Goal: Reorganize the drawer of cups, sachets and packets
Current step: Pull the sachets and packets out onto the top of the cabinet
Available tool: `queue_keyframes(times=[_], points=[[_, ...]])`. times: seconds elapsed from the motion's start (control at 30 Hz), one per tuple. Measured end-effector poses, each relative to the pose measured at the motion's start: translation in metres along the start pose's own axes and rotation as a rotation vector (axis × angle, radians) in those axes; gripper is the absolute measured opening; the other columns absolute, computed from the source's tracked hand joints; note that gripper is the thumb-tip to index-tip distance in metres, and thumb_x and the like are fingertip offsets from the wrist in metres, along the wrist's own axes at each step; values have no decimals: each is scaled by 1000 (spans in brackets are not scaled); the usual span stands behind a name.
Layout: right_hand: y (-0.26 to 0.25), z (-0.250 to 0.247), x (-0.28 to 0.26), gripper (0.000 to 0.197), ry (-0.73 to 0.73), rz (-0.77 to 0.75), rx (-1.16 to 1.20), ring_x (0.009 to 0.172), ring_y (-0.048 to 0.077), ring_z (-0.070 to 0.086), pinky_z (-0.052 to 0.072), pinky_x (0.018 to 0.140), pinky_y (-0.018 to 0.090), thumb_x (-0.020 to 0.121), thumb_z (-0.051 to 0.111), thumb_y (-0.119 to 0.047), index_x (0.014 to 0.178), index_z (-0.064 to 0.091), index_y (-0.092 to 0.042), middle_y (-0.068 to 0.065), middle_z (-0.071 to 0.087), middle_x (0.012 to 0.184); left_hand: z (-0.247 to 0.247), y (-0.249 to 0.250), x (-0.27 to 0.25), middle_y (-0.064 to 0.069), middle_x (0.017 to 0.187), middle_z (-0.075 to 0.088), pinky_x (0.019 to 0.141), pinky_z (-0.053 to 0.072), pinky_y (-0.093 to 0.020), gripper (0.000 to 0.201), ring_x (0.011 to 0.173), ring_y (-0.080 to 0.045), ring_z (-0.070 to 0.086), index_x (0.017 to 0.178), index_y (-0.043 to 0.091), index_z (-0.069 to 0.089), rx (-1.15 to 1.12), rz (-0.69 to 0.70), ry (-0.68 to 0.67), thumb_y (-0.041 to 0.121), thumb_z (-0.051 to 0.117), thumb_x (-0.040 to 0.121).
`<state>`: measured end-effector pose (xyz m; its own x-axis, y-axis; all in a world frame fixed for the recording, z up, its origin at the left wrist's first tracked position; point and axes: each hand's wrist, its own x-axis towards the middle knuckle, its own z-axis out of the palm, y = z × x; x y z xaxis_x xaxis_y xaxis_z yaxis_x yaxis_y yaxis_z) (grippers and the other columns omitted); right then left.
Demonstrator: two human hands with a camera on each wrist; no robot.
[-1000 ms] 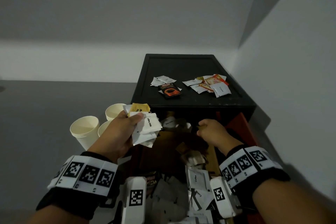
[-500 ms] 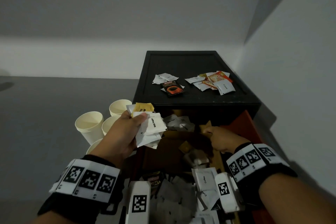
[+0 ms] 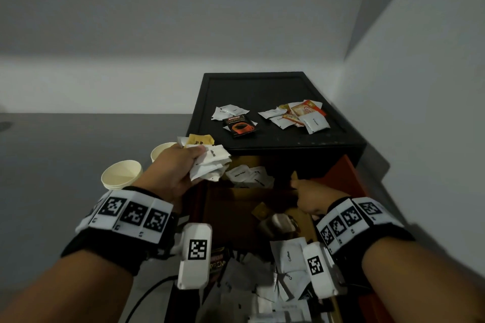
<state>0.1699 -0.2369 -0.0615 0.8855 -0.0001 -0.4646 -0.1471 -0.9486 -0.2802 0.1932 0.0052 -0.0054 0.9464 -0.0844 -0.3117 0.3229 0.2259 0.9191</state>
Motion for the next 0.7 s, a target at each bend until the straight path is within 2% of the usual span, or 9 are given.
queue_keyframes(times=[0.1,0.2,0.3,0.37,0.43,0.5,0.6,0.63,0.7], points=[[-1,2,-2,40,-2,-2,-7,82,16,53,36,52,16,91,44,-4,129,47,-14,3,53,95,-1,2,6,-16,81,65,37,48,-23,33,47,-18,66,126,-8,46,8,-19,5,6,46,96],[0,5,-1,44,8,8,-13,93,18,55,39,57,19,92,43,-4,134,43,-16,8,56,118,-2,2,10,-17,82,67,39,50,-25,30,50,-19,67,123,-7,47,10,-22,22,5,47,96],[0,7,-2,51,-15,28,-13,108,23,55,38,54,17,93,42,-3,142,35,-18,11,49,133,-3,2,13,-20,100,66,45,53,-27,34,59,-21,70,125,-7,47,16,-42,44,8,50,95],[-1,7,-5,52,-40,25,-33,114,26,53,45,62,20,93,42,0,142,34,-17,13,48,133,-3,3,14,-19,95,66,42,52,-26,29,55,-20,69,121,-5,49,24,-44,41,8,49,95],[-1,8,-8,49,-56,18,-36,107,24,53,50,76,27,92,43,0,138,37,-15,13,49,128,-2,4,15,-16,89,65,39,50,-24,27,50,-18,68,120,-3,50,20,-38,38,8,49,95],[1,10,-8,41,-55,4,-26,94,20,50,49,70,26,92,43,-2,132,42,-13,9,53,111,0,3,14,-15,87,65,39,50,-24,29,50,-18,68,123,-3,50,28,-31,41,8,49,95],[-1,10,-9,39,-58,2,-74,85,17,47,37,52,18,93,41,-3,132,42,-11,-1,44,84,1,3,12,-16,90,65,39,50,-25,34,51,-18,68,127,-4,46,43,-20,59,8,49,95],[-3,8,-11,42,-70,10,-100,82,17,47,35,50,17,93,40,-3,134,40,-11,1,47,89,2,2,11,-16,88,64,38,49,-24,33,49,-17,67,126,-4,46,47,-10,57,7,49,95],[-9,2,-15,47,-92,31,-157,87,17,48,37,54,17,92,42,-2,139,36,-11,10,51,118,3,1,5,-14,74,63,34,45,-21,21,42,-15,63,115,-3,48,48,27,35,5,49,95]])
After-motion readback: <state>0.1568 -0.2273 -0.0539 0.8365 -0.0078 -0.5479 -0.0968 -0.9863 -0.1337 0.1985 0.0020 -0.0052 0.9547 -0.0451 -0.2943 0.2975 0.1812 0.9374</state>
